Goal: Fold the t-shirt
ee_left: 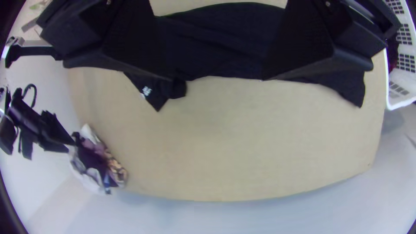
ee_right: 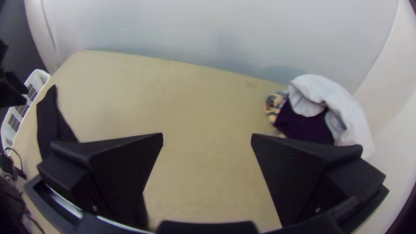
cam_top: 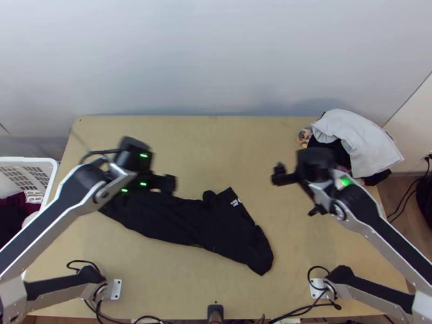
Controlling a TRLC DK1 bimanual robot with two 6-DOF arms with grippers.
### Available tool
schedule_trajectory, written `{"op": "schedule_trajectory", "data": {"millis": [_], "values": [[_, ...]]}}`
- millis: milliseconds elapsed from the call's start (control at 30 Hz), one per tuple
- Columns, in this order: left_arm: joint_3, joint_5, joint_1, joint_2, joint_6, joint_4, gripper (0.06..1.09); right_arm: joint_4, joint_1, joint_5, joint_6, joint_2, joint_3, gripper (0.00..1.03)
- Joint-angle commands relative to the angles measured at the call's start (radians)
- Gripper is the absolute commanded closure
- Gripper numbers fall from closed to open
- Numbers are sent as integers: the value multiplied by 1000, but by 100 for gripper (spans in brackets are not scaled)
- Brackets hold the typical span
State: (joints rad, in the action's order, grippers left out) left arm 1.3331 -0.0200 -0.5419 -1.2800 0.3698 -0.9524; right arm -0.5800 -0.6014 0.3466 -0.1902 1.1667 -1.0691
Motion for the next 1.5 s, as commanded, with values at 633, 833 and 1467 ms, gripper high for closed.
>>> {"op": "schedule_trajectory", "data": {"millis": [633, 833, 1467], "values": [[-272, 0, 737, -203, -155, 331, 11, -155, -178, -422, -307, 441, -198, 8], [-262, 0, 801, -217, -201, 330, 11, -164, -238, -474, -298, 550, -216, 8], [-233, 2, 884, -239, -250, 320, 11, -70, -245, -452, -222, 755, -264, 38]]}}
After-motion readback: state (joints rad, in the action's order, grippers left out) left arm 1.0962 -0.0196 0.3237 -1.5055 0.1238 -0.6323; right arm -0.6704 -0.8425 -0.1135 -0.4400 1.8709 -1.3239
